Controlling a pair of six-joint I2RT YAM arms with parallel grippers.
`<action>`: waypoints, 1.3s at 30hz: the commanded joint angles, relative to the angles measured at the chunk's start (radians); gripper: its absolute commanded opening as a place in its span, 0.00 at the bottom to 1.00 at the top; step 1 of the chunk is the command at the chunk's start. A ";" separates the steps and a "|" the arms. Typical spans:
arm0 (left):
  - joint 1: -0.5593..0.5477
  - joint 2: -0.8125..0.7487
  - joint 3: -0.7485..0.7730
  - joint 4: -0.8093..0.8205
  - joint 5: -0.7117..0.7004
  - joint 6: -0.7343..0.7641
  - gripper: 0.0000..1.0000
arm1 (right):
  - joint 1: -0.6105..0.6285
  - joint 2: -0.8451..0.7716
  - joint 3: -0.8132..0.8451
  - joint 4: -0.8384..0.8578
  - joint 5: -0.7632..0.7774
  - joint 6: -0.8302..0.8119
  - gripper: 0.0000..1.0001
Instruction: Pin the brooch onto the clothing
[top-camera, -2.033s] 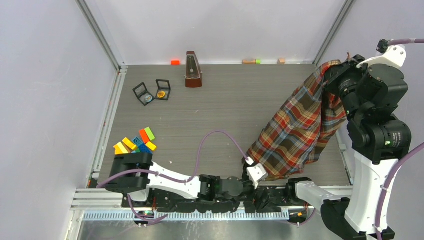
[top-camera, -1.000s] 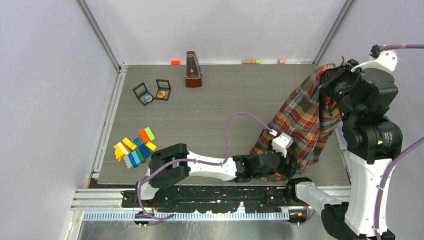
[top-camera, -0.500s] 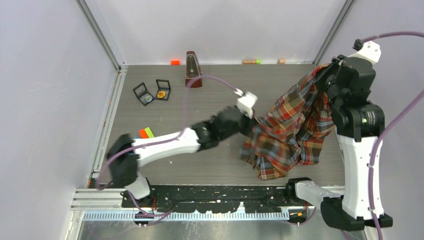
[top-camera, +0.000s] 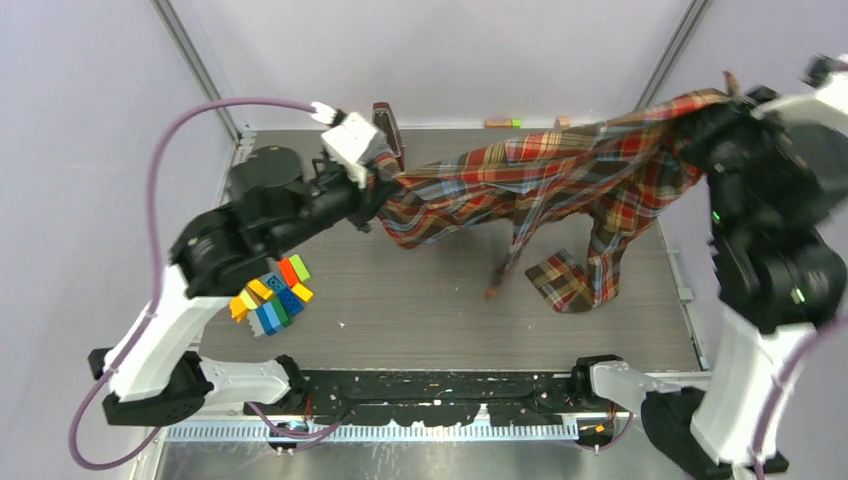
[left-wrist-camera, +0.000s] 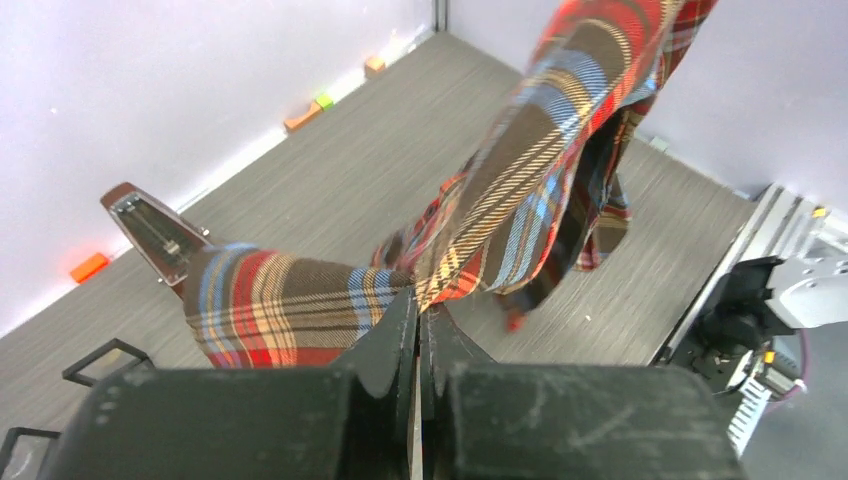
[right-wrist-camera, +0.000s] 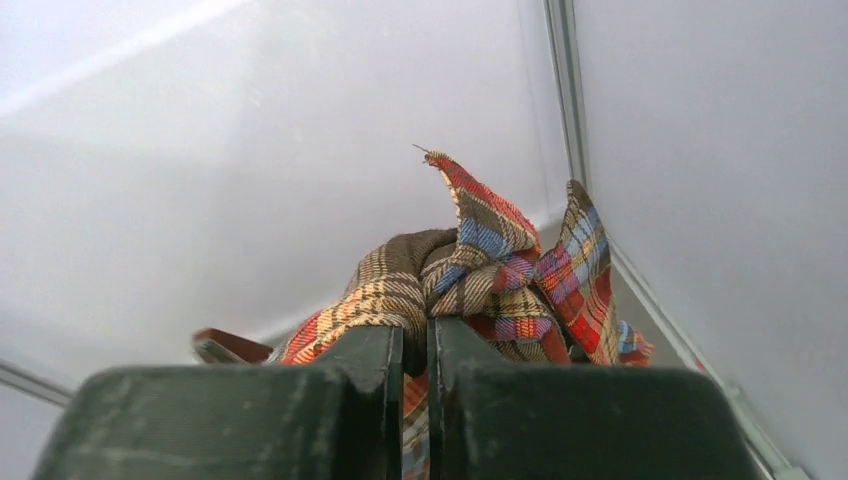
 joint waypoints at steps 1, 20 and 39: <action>0.000 -0.085 0.138 -0.170 0.018 0.010 0.00 | -0.002 -0.157 0.103 0.055 -0.003 -0.037 0.01; 0.268 0.203 0.005 0.003 -0.101 0.043 0.00 | -0.007 -0.012 -0.416 0.355 0.065 -0.065 0.00; 0.276 0.236 -0.739 0.532 0.196 -0.376 1.00 | -0.139 0.282 -0.794 0.161 -0.384 0.107 0.87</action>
